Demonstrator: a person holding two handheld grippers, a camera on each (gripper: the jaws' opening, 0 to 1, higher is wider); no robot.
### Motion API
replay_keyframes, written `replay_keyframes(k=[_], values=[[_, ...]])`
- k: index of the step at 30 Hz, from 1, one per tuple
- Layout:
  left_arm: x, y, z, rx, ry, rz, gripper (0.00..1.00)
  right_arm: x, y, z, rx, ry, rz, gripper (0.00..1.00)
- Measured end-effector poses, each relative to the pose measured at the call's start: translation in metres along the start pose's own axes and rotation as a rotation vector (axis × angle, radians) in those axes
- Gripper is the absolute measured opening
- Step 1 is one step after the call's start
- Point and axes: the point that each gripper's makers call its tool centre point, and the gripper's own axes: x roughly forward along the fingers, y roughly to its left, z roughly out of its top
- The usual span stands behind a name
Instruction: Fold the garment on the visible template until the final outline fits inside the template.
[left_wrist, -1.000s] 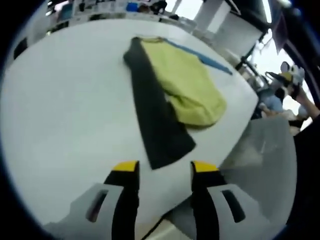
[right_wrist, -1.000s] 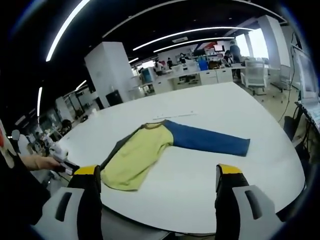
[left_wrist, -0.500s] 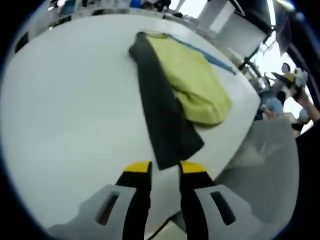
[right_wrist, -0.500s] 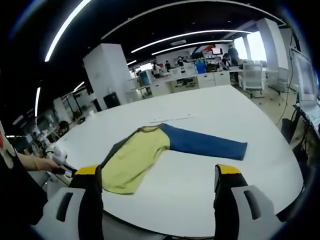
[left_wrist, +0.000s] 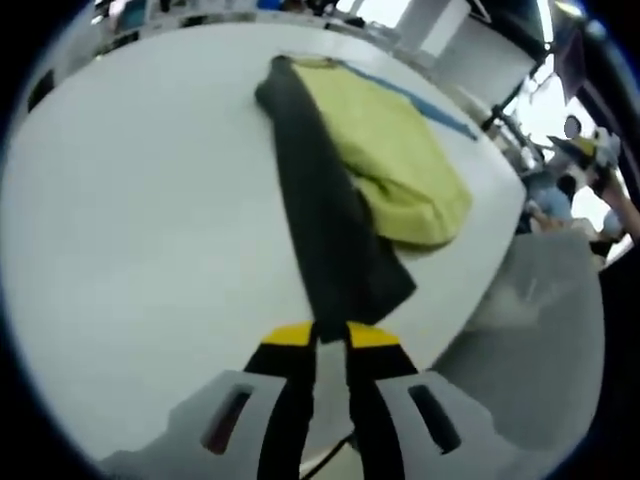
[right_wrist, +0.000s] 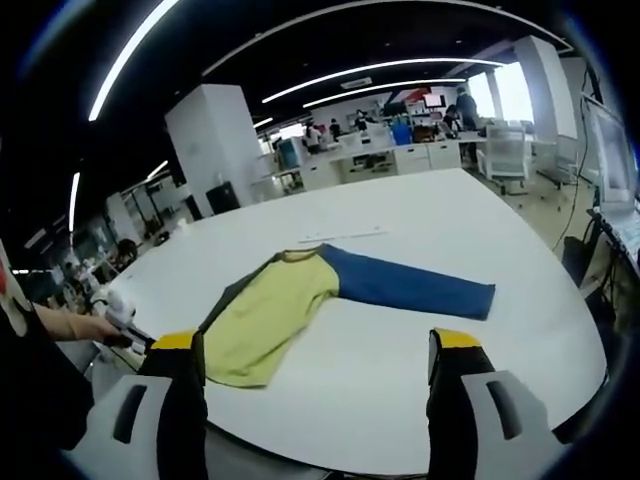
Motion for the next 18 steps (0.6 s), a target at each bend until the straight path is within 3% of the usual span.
replay_keyframes(k=[2,3,18], values=[[0.0011,0.0025,-0.0026,-0.008,0.014,0.012,0.00,0.0003,0.0006,0.0001,-0.003,0.000,0.002,0.92],[0.0024,0.0020,0.0005,-0.014,-0.008,0.007,0.00,0.0002,0.0004,0.0000,-0.003,0.000,0.001,0.92],[-0.0010,-0.0004,0.0012,0.002,0.001,0.017,0.00,-0.0001,-0.0009,0.0019,-0.002,-0.005,0.001,0.92]])
